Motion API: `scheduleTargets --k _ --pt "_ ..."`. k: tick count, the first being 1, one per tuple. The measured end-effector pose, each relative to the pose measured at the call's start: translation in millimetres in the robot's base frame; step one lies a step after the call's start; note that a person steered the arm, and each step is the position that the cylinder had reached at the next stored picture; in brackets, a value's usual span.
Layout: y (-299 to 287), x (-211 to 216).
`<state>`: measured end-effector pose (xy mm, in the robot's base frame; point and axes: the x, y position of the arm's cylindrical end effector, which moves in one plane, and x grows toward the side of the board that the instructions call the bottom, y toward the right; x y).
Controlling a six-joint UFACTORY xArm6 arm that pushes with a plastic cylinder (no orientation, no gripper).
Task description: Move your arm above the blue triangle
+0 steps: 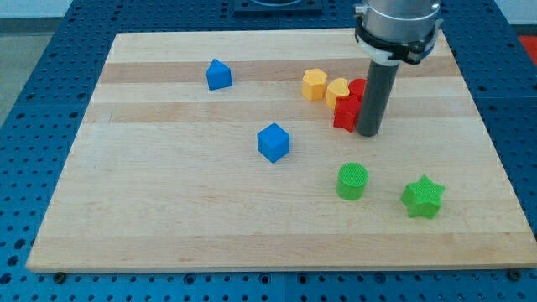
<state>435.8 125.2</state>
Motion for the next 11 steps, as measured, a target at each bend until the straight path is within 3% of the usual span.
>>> scheduleTargets --k 5,9,11 --pt "-44 -1" --pt "-142 -141" --pt "-224 -171"
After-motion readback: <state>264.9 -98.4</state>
